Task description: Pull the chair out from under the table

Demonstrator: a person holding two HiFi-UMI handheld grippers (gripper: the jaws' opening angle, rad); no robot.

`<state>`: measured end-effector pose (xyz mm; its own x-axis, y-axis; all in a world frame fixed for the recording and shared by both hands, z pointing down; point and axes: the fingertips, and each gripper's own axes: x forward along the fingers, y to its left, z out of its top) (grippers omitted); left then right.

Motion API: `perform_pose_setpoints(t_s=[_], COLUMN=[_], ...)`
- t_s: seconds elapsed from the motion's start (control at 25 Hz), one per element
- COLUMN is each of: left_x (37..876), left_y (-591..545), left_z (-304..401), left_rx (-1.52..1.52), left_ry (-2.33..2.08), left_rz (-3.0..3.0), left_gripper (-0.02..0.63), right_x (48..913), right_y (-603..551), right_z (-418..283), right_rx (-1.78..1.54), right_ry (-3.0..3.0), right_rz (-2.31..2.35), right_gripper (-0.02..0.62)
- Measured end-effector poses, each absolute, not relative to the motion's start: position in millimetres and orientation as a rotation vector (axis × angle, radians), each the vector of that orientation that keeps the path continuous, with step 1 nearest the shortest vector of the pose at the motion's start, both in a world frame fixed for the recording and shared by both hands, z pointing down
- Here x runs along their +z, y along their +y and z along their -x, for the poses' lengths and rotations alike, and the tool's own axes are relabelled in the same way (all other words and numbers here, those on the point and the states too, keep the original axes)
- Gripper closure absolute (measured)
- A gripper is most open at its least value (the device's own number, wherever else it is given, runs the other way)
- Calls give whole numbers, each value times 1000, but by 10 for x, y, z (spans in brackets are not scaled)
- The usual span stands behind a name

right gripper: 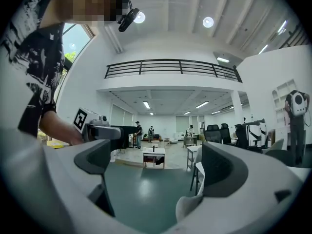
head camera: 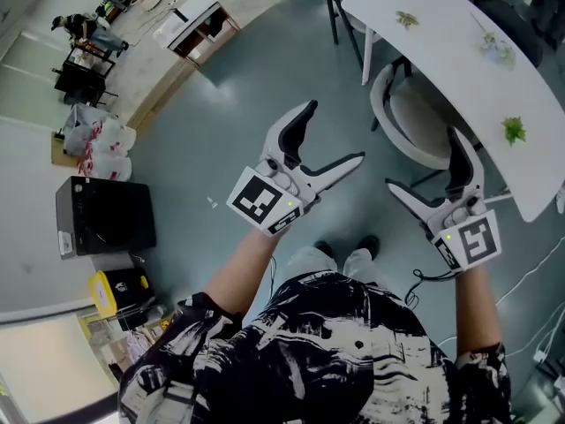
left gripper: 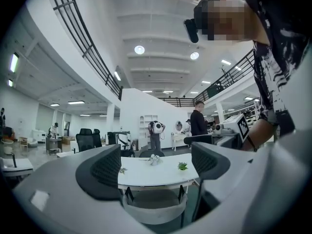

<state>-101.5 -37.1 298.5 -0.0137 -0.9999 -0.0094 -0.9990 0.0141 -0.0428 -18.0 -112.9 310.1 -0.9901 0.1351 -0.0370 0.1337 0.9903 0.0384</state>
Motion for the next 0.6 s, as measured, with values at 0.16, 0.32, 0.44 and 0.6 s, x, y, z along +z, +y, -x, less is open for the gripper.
perform_pose_setpoints(t_s=[0.16,0.32,0.44,0.6], left_x=[3058,3189,3347,3598], left_y=[-646,-877,-1123,-1333], left_z=[1277,1567,1762,2137], left_rx=[-40,-56,-54,-133], left_ry=[2133,2034,1864,1605], left_rz=[2268,2361,2501,2655], left_gripper=[173,173,173,173], right_x=[3150,3253,3353,3508], right_y=[-1326,-1478,-1602,-1686], right_z=[325,538,666,960], right_rx=[79,108,152,175], right_ry=[3119,3149,3179,3238], right_rz=[-97,19,208,399], right_gripper=[52,52,52,52])
